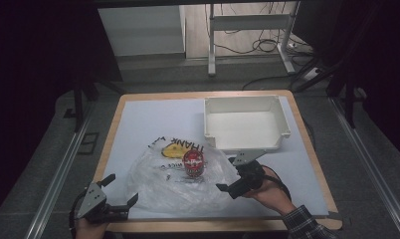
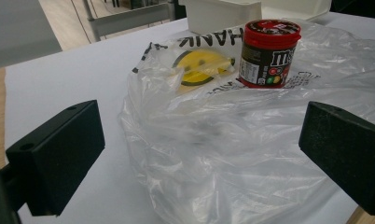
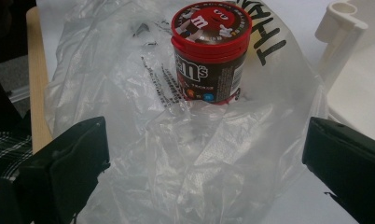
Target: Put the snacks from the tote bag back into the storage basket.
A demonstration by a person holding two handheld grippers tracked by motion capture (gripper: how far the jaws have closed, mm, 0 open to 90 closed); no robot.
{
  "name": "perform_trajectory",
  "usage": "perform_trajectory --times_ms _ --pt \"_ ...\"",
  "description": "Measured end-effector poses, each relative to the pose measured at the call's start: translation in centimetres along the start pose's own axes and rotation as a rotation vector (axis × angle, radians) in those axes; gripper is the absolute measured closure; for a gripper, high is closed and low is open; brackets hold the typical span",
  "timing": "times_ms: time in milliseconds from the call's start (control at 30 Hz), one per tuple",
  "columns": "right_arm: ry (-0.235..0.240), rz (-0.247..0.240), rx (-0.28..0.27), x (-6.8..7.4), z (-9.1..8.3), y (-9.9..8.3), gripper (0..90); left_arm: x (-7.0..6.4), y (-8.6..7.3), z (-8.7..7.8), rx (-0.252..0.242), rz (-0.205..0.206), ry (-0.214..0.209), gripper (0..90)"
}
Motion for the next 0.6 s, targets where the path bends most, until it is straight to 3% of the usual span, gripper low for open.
perform_trajectory --times_ms 433,600 --pt "-0.007 0.02 0.049 -0.4 1.4 0.6 0.9 0.0 0.0 0.0 -0.002 0.0 0.0 0.0" --pt "0.011 -0.005 0.05 -0.3 2.0 1.1 0.9 0.0 0.0 0.0 -0.003 0.0 0.0 0.0"
Point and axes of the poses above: each handheld gripper's, and its own axes: z roughly forward along the jaws, y roughly out of its top, x roughly to its left, the point moved 2 cm from there along z, roughly forward along the jaws, and after that the axes turned 3 degrees about -y, right-handed, at the moved point
